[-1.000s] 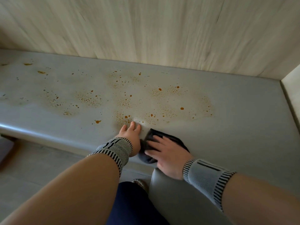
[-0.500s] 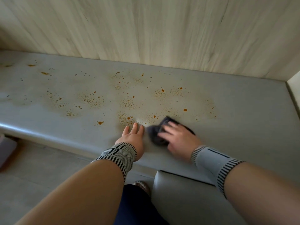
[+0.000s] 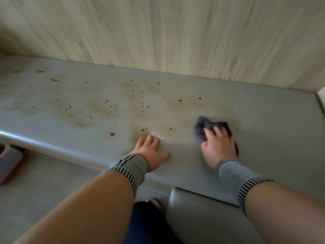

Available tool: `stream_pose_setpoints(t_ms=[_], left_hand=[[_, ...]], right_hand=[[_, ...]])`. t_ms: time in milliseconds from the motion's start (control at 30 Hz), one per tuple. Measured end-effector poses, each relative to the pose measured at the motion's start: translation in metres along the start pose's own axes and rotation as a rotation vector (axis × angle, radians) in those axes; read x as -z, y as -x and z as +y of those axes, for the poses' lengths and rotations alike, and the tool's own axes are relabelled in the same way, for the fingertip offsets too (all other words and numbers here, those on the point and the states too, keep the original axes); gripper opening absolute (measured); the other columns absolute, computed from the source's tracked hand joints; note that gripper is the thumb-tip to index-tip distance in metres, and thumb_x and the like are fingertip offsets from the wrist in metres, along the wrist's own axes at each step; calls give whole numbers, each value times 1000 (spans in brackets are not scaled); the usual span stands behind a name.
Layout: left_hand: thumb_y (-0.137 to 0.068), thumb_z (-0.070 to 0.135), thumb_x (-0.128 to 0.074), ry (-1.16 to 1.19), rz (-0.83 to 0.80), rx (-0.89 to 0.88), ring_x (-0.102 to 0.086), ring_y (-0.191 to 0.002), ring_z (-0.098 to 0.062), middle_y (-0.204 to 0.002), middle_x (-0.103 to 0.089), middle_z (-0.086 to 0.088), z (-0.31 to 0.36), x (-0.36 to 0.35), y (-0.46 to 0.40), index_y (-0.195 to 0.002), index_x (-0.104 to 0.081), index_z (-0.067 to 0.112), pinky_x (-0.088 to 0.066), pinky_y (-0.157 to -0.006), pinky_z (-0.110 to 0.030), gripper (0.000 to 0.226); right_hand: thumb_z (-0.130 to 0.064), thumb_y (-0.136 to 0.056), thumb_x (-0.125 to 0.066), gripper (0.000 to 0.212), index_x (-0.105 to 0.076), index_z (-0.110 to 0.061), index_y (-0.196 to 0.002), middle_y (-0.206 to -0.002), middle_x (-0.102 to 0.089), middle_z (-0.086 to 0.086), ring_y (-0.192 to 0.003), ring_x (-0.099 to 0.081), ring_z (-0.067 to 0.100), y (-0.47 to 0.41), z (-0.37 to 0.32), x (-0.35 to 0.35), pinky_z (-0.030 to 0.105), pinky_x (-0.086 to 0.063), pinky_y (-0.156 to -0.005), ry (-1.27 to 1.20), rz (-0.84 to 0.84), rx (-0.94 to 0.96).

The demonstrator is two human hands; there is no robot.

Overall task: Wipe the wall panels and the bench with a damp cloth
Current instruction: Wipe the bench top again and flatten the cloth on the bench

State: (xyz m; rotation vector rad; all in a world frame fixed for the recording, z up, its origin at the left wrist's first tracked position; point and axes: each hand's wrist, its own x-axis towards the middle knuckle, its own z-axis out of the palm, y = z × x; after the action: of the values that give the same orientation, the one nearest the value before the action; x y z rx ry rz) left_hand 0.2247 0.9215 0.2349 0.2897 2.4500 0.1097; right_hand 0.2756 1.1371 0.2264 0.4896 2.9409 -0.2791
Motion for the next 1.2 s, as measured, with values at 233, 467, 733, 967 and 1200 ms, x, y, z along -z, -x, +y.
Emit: stream_pose_setpoints(t_ms=[233,467,733,967,1200], left_hand=[[-93,69,-40,-140,-27,-1,14,-151,-28,-164,16,-7,7,0,4,-157,11,16,4,-124,-40,98],[-88,72,-45,-63,-32,47,16,-150,-29,-163,20,3,4,-9,-5,-157,13,24,-14,-122,-52,102],[-88,71,-48,-73,-28,75,14,-150,-32,-164,19,1,6,-11,-10,-157,12,22,-16,-121,-54,103],[-83,76,-48,-121,-53,106,13,-151,-32,-164,18,-3,9,-12,-21,-157,12,19,-17,-120,-56,112],[-84,73,-51,-104,-45,122,13,-150,-35,-164,17,-1,12,-10,-17,-157,11,20,-18,-120,-57,110]], right_hand=[[-17,-87,-39,53,-53,-20,-138,-151,-39,12,-141,-32,36,16,-29,-13,47,-23,-116,-20,-71,577],[-25,-96,-42,49,-39,-24,-145,-155,-29,7,-142,-23,33,-1,-15,-7,44,-20,-115,-39,7,-120],[-19,-93,-44,52,-40,-25,-145,-156,-30,4,-142,-25,26,-1,-6,-6,36,-22,-116,52,-54,371],[-17,-94,-46,52,-40,-24,-145,-157,-28,7,-145,-21,33,19,-43,-20,45,-15,-117,-25,20,347],[-22,-88,-41,50,-52,-17,-136,-146,-43,13,-134,-36,36,-6,18,-4,45,-32,-108,-22,74,8]])
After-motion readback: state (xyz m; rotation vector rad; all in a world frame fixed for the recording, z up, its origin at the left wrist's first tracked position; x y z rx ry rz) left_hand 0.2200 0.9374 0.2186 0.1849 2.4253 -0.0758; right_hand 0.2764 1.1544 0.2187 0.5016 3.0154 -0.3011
